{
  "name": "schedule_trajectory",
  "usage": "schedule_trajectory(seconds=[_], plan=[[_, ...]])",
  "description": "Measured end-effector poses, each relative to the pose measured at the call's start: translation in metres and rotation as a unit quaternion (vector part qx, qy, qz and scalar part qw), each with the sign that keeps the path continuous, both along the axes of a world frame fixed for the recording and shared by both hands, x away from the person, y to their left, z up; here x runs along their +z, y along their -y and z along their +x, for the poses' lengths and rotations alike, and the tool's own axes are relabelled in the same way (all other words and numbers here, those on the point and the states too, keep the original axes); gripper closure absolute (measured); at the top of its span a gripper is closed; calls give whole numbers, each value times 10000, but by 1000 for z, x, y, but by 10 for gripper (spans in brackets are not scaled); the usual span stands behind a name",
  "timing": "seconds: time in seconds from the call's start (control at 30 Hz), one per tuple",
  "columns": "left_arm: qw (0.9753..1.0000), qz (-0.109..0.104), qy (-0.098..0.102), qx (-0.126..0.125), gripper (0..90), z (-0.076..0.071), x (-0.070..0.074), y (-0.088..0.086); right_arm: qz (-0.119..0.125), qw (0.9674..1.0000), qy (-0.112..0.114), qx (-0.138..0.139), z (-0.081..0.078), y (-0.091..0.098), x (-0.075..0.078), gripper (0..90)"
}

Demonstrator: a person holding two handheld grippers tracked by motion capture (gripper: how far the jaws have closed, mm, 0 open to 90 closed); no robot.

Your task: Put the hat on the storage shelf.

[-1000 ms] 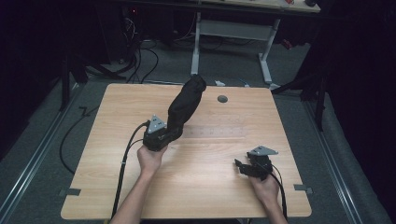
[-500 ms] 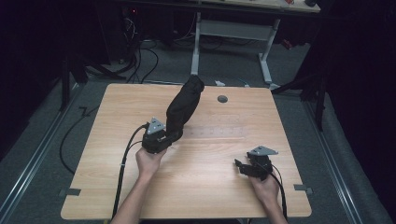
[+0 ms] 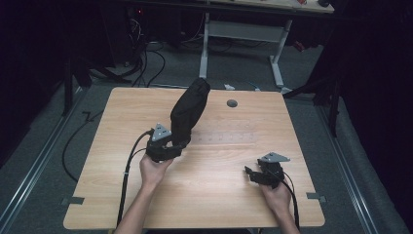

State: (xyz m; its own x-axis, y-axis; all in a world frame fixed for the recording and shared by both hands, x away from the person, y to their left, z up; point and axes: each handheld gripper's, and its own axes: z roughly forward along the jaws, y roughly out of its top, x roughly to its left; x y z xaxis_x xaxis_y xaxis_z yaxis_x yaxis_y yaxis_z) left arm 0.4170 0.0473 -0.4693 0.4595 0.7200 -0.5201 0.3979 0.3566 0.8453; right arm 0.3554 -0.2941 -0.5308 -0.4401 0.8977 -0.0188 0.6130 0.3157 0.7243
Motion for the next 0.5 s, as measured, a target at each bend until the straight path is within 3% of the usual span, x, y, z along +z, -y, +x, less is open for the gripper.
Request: schedule_trajectory(seconds=[0.23, 0.5], plan=[[10000, -50, -15, 34, 428, -6, 2, -8, 2, 10000, -1, -1, 0, 0, 0, 356], [9999, 32, -152, -61, 399, -17, 2, -18, 1, 10000, -1, -3, 0, 0, 0, 356]])
